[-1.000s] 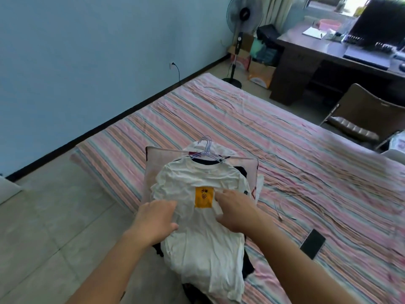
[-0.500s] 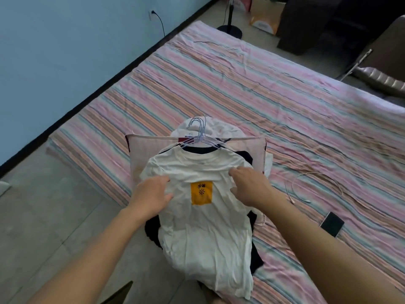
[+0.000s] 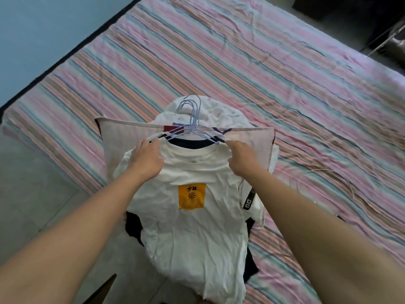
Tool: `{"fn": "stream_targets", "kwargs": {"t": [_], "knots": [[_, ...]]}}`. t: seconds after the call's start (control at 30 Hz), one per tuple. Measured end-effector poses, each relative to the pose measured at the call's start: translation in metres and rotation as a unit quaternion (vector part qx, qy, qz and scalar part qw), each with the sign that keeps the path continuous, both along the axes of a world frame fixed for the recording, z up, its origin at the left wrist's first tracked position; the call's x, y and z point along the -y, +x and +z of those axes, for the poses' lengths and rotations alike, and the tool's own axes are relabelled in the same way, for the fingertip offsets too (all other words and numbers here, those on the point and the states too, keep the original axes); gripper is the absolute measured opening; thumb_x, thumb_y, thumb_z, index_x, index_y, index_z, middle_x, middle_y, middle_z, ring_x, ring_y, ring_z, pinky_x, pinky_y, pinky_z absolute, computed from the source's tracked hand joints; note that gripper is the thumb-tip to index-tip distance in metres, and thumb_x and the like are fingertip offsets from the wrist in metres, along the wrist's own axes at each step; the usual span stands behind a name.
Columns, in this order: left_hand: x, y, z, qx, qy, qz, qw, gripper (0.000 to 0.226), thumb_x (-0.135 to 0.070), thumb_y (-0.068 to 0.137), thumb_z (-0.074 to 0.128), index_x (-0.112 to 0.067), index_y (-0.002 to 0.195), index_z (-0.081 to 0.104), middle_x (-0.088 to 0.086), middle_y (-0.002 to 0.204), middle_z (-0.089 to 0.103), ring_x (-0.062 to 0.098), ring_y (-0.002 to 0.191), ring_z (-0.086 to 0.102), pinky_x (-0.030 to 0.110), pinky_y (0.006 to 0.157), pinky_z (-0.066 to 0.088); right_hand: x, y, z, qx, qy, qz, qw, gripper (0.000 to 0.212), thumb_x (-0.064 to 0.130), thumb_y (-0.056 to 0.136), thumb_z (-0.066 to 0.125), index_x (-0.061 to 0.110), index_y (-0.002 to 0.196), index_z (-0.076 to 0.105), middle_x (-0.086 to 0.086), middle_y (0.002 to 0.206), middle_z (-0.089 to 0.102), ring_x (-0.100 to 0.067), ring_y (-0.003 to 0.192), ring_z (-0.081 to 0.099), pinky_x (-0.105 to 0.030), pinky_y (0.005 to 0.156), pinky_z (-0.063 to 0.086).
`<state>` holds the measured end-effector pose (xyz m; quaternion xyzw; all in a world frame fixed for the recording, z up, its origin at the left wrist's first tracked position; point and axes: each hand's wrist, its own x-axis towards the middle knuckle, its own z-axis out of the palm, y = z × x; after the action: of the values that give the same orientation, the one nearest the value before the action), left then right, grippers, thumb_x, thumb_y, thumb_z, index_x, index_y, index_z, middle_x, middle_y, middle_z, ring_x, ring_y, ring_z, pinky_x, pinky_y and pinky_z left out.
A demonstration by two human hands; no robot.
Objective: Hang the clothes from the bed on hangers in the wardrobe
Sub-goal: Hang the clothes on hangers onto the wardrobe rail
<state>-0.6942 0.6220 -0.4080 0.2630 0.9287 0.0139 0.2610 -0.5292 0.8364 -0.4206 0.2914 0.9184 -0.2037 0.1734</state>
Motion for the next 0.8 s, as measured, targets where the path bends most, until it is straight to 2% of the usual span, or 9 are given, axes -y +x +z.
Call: {"fn": "stream_targets", "kwargs": {"t": [0.07,0.17,0.23,0.33,0.43,0.5,0.67,0.8], "knots": [[-0.004,-0.005,-0.012,-0.002,0.012,0.020,1.000,0.045,-0.018,0.092,0.048,-0.016,0.137,0.045,0.011,0.138,0.051,0.034,0.123,0.050,0.047,0.099,0.046,-0.003,-0.007,-0.013,-0.002,0.009,-0.006,1.000,0.039,0.001,0.088,0.055,0.010,0.125,0.055,-0.010,0.117,0.060,-0.034,0.108,0.057,-0.041,0.082,0.049],[-0.011,-0.010,-0.024,-0.025,0.012,0.032,0.999,0.047,-0.012,0.091,0.049,-0.016,0.137,0.047,0.013,0.131,0.056,0.035,0.117,0.053,0.046,0.092,0.049,-0.007,-0.018,-0.028,0.003,0.017,-0.032,0.999,0.020,0.006,0.091,0.053,0.008,0.111,0.057,-0.009,0.108,0.060,-0.033,0.101,0.058,-0.035,0.070,0.041],[-0.015,-0.014,-0.026,-0.048,-0.003,0.040,0.998,0.042,-0.009,0.092,0.049,-0.014,0.134,0.050,0.015,0.121,0.060,0.035,0.110,0.056,0.043,0.086,0.048,-0.008,-0.023,-0.034,-0.001,0.022,-0.047,0.999,0.013,0.006,0.092,0.053,0.008,0.104,0.057,-0.010,0.106,0.060,-0.032,0.099,0.057,-0.035,0.070,0.039],[-0.020,-0.019,-0.028,-0.075,-0.017,0.041,0.996,0.031,-0.008,0.092,0.052,-0.009,0.123,0.054,0.015,0.112,0.063,0.035,0.102,0.058,0.040,0.079,0.046,-0.010,-0.027,-0.039,0.000,0.023,-0.035,0.999,0.016,0.007,0.092,0.052,0.008,0.108,0.055,-0.011,0.109,0.059,-0.032,0.101,0.055,-0.036,0.073,0.041],[-0.022,-0.021,-0.030,-0.086,-0.019,0.050,0.995,0.023,-0.010,0.094,0.054,-0.008,0.117,0.057,0.015,0.111,0.063,0.034,0.101,0.058,0.039,0.081,0.045,-0.010,-0.027,-0.040,-0.005,0.033,-0.020,0.999,0.019,0.014,0.097,0.049,0.007,0.115,0.053,-0.011,0.113,0.057,-0.031,0.106,0.052,-0.039,0.079,0.043],[-0.021,-0.023,-0.032,-0.089,-0.019,0.061,0.994,0.020,-0.013,0.095,0.056,-0.007,0.113,0.061,0.015,0.112,0.063,0.033,0.103,0.057,0.040,0.084,0.044,-0.007,-0.026,-0.042,-0.013,0.026,-0.025,0.999,0.019,0.015,0.099,0.047,0.006,0.115,0.049,-0.011,0.110,0.058,-0.032,0.102,0.054,-0.037,0.073,0.041],[-0.013,-0.017,-0.027,-0.072,-0.007,0.071,0.995,0.018,-0.013,0.095,0.054,-0.008,0.112,0.057,0.014,0.113,0.063,0.035,0.105,0.057,0.041,0.089,0.041,0.005,-0.014,-0.037,-0.033,0.014,-0.045,0.998,0.015,0.004,0.095,0.043,0.007,0.109,0.040,-0.015,0.100,0.061,-0.035,0.085,0.058,-0.037,0.062,0.036],[-0.004,-0.007,-0.011,-0.079,0.018,0.059,0.995,0.012,-0.013,0.097,0.053,-0.012,0.108,0.054,0.011,0.108,0.065,0.033,0.100,0.058,0.039,0.085,0.037,0.014,0.000,-0.020,-0.069,0.054,-0.018,0.996,0.021,-0.003,0.091,0.043,0.007,0.110,0.045,-0.012,0.103,0.055,-0.030,0.087,0.051,-0.037,0.068,0.040]]}}
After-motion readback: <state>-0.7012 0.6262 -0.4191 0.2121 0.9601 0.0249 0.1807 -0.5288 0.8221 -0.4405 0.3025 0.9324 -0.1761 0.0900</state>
